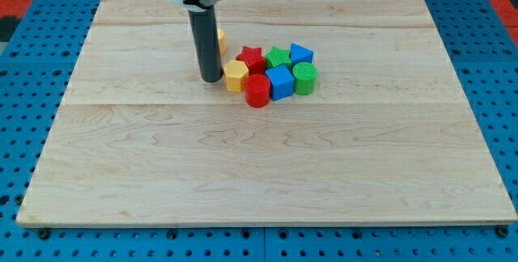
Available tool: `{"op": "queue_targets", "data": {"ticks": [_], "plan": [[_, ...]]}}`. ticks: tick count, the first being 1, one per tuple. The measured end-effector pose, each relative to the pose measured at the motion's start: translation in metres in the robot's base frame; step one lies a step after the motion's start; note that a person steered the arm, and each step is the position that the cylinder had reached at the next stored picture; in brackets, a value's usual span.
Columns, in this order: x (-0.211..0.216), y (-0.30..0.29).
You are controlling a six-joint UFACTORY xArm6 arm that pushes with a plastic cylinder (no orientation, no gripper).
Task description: Push the yellow heart into the green star
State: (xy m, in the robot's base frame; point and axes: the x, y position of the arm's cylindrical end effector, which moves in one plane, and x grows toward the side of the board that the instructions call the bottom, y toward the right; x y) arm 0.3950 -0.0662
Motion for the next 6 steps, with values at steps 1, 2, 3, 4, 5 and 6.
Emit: {"op": "queue_targets", "data": {"ticks": [1,2,3,4,5,6], "plan": [[-0.006,-0.012],[-0.069,-0.069],[-0.079,-0.031],[-0.079,0.046],[-0.098,0.050],[-0.113,0.074]]}}
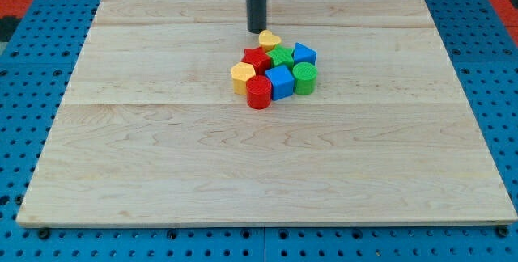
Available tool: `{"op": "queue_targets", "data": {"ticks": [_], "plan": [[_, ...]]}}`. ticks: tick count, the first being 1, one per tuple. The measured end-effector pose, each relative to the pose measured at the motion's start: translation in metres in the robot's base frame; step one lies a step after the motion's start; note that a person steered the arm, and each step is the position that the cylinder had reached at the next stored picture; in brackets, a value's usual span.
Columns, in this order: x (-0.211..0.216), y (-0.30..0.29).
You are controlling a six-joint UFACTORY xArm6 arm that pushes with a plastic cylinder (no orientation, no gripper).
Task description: Push the yellow heart into the green star
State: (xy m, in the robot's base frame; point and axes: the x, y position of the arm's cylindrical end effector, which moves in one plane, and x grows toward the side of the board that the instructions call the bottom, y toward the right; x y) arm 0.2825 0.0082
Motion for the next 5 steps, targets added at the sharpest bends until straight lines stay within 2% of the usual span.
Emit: {"op": "queue_targets", "data": {"ticks": [1,2,3,4,5], "plan": [[0.014,0.024],[0.017,0.018],[0.015,0.018],[-0.007,-0.003],[0.026,-0.009]]}}
